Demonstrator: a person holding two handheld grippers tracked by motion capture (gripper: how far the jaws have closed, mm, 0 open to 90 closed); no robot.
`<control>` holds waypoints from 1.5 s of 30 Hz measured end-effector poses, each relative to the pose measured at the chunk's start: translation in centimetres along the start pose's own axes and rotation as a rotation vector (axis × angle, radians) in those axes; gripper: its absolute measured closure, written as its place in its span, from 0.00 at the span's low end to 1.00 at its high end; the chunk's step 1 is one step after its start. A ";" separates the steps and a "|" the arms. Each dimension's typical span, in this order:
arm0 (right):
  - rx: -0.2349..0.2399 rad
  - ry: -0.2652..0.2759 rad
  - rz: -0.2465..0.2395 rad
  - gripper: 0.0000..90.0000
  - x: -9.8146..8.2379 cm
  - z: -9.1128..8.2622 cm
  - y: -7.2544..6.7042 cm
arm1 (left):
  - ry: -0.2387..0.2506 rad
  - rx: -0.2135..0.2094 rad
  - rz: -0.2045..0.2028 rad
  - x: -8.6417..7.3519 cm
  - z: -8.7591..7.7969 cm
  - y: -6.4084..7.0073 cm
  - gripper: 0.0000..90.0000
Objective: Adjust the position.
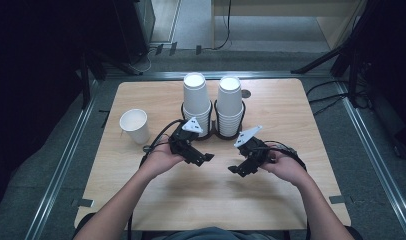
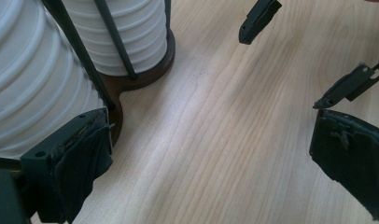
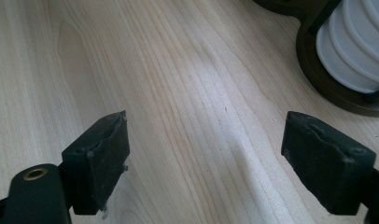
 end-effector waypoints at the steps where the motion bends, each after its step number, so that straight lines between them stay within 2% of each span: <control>1: 0.000 0.000 -0.001 0.17 0.0 0.0 0.0 | -0.001 -0.002 0.001 0.0 0.0 0.0 0.00; 17: 0.013 -0.011 -0.010 0.17 -0.2 0.1 -0.1 | -0.013 0.000 0.007 -0.3 -0.1 -0.1 0.00; 22: 0.013 -0.013 -0.011 0.17 -0.2 0.0 -0.1 | 0.007 0.022 0.023 -0.1 -0.1 -0.2 0.00; 26: 0.013 -0.012 -0.011 0.17 -0.2 0.0 0.0 | -0.008 0.018 0.023 -0.4 0.0 -0.2 0.00; 28: 0.012 -0.013 -0.008 0.17 -0.3 0.0 0.1 | -0.039 0.009 0.012 -1.4 0.7 -0.4 0.00; 29: 0.012 -0.013 -0.008 0.17 -0.3 0.0 0.1 | -0.039 0.009 0.012 -1.4 0.7 -0.4 0.00; 30: 0.009 -0.021 -0.010 0.17 -0.6 0.2 0.2 | -0.074 0.021 0.013 -2.6 1.4 -0.7 0.00; 32: 0.005 -0.045 -0.006 0.17 -1.1 0.4 0.4 | -0.119 0.022 0.015 -3.9 2.2 -1.0 0.00; 34: 0.001 -0.080 0.000 0.17 -1.8 0.7 0.5 | -0.156 0.047 0.031 -5.2 3.1 -1.4 0.00; 35: -0.003 -0.087 -0.004 0.17 -2.0 0.9 0.6 | -0.184 0.048 0.038 -5.8 3.4 -1.5 0.00; 36: -0.005 -0.096 -0.003 0.17 -2.3 1.0 0.7 | -0.184 0.048 0.038 -5.8 3.4 -1.5 0.00; 39: -0.012 -0.125 -0.011 0.17 -3.1 1.5 1.0 | -0.247 0.059 0.079 -7.2 4.0 -1.7 0.00; 45: -0.015 -0.136 -0.017 0.17 -3.3 1.6 1.1 | -0.258 0.048 0.078 -7.5 4.0 -1.5 0.00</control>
Point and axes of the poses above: each handheld gripper's, and its own axes: z roughly forward along the jaws, x roughly out of its top, y roughly to its right, the point moved 9 cm from there along z, roughly forward along the jaws, and after that the axes turned 14 degrees about y, right-handed, at the moved point
